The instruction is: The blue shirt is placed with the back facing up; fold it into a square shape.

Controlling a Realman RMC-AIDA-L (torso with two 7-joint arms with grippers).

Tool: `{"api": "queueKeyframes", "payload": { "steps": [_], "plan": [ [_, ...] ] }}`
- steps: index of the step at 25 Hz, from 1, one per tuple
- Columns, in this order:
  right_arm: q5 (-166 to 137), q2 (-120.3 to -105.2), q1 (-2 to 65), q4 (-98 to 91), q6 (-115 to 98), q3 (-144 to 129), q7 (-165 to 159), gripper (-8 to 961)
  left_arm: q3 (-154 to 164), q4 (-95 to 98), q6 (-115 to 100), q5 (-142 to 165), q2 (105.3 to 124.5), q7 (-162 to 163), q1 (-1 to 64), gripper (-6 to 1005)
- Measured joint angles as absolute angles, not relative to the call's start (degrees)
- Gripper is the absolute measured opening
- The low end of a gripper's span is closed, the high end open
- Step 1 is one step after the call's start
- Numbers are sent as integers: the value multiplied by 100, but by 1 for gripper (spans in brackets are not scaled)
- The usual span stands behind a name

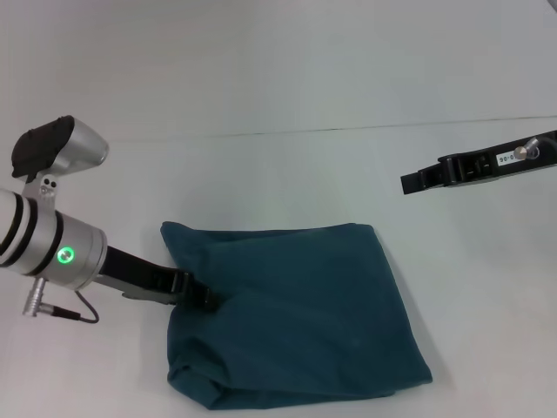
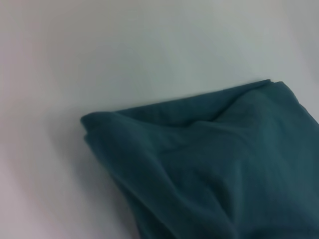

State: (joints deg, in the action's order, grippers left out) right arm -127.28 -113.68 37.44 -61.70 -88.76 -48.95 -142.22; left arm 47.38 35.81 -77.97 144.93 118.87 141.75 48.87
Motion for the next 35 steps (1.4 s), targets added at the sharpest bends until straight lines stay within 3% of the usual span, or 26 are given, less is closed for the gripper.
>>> {"api": "queueKeyframes", "payload": {
  "steps": [7,15,22,35],
  "plan": [
    [-12722,-11387,3744,-6170,-8839,-4680,-14176,-2,4795,3584,-7509,14524,11983,14037,5060,200],
    [-12732,-11413,3743,-6170,-8824,-4606,-14083,-1,5008,3542,-7007,14541,11996,14070,5313,115],
    [-12735,-11426,3727,-6170,-8828,-4605,-14063,-1,5093,3533,-6731,14807,11855,14373,5299,53],
    [-12748,-11426,3819,-6170,-8824,-4646,-14056,0,4857,3706,-7142,14836,11760,14564,4922,73]
  ]
}}
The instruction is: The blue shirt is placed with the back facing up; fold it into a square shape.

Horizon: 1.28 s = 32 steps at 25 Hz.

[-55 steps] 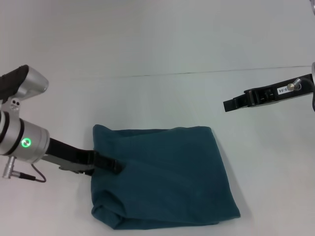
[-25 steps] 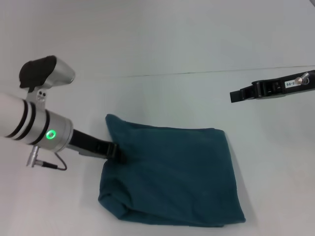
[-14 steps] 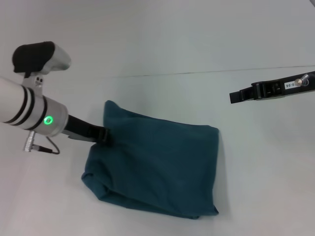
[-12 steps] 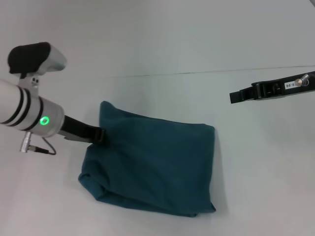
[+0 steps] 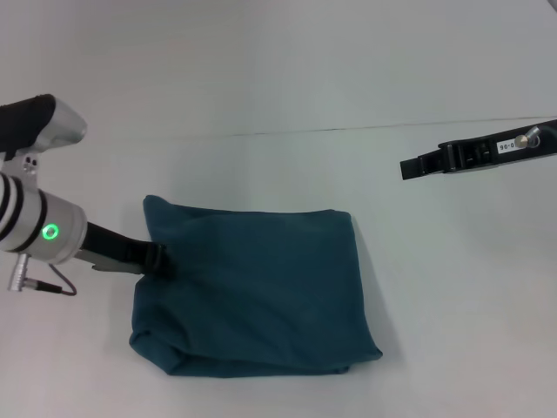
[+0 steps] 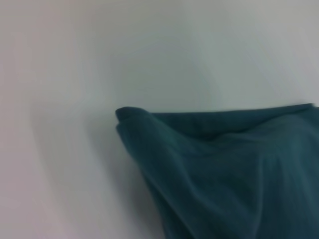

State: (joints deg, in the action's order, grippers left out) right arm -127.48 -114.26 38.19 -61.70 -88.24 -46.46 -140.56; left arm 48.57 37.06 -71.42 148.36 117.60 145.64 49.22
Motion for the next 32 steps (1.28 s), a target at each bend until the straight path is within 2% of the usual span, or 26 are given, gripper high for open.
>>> {"api": "queueKeyframes", "payload": {
  "steps": [7,12,18,23,25,32],
  "plan": [
    [-12771,-11421,3788,-6170,-8824,-4621,-14055,0,4181,4624,-8317,14538,11813,14611,4607,83],
    [-12771,-11411,3777,-6170,-8824,-4611,-14067,-1,4069,5001,-8803,14494,11766,14693,4321,91],
    [-12774,-11412,3810,-6170,-8824,-4635,-14104,-1,4093,5115,-9067,14522,11742,14623,4053,266],
    [-12779,-11415,3842,-6170,-8846,-4639,-14116,-1,4128,5119,-9421,14555,11739,14546,3923,515],
    [-12779,-11416,3847,-6170,-8846,-4641,-14117,-1,4135,5104,-9562,14566,11747,14541,3861,748],
    [-12779,-11417,3845,-6170,-8850,-4646,-14116,-1,4145,5103,-9702,14658,11770,14422,3768,848]
  ]
}}
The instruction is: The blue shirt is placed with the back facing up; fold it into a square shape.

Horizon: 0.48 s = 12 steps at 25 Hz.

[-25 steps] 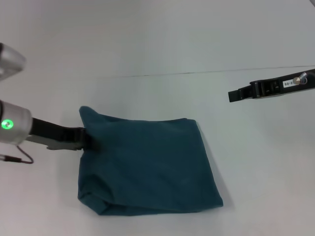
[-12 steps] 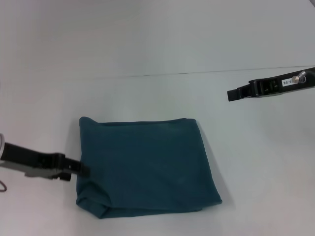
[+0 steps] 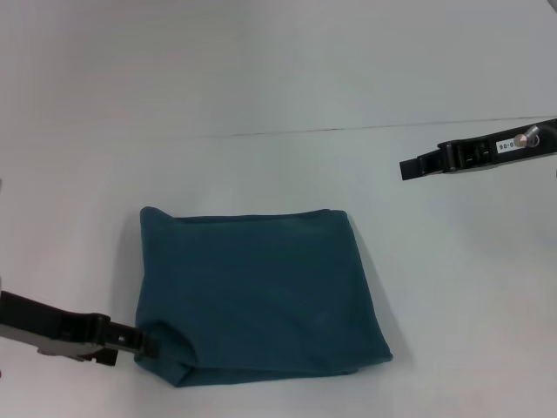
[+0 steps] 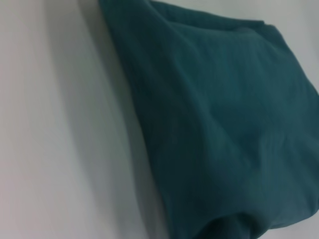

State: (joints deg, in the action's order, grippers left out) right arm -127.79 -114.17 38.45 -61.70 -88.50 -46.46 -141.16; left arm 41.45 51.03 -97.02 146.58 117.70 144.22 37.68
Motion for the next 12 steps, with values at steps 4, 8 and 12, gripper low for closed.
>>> {"api": "queueKeyframes", "payload": {
  "steps": [4,8,12],
  "plan": [
    [-12779,-11420,3836,-6170,-8850,-4651,-14115,0,4224,5100,-9602,14686,11819,14366,3759,846],
    [-12779,-11425,3827,-6170,-8852,-4651,-14115,0,4288,5030,-9492,14687,11850,14328,3785,843],
    [-12779,-11426,3817,-6170,-8851,-4650,-14107,0,4289,4893,-9392,14672,11827,14321,3841,821]
  ]
}}
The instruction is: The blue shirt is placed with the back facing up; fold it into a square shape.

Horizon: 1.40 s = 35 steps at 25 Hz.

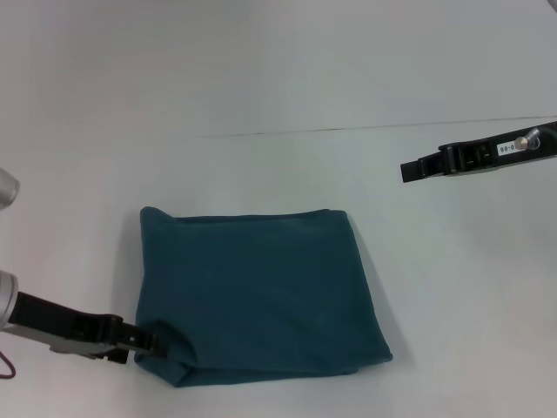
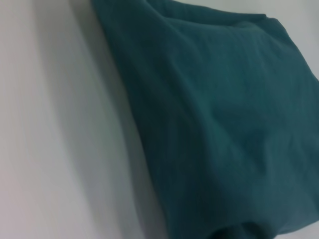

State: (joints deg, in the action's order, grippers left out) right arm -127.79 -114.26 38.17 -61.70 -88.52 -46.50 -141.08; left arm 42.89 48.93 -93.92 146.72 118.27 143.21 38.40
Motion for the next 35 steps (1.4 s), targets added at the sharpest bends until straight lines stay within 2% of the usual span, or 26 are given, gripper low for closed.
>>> {"api": "queueKeyframes", "payload": {
  "steps": [9,11,17,28,33,35],
  "plan": [
    [-12779,-11426,3821,-6156,-8834,-4649,-14107,0,4269,4794,-9265,14659,11819,14355,3881,781],
    [-12779,-11426,3823,-6159,-8833,-4649,-14108,0,4264,4703,-9263,14651,11815,14328,3894,586],
    [-12779,-11426,3840,-6159,-8828,-4649,-14111,-1,4285,4672,-9301,14658,11813,14284,3897,371],
    [-12779,-11434,3838,-6126,-8822,-4649,-14093,0,4255,4668,-9315,14642,11845,14187,3884,111],
    [-12871,-11474,3844,-6114,-8796,-4650,-14083,-1,4240,4672,-9459,14632,11854,14121,3847,16],
    [-12947,-11500,3867,-6110,-8789,-4678,-14075,1,4233,4703,-9568,14631,11866,14064,3831,16]
  ]
}}
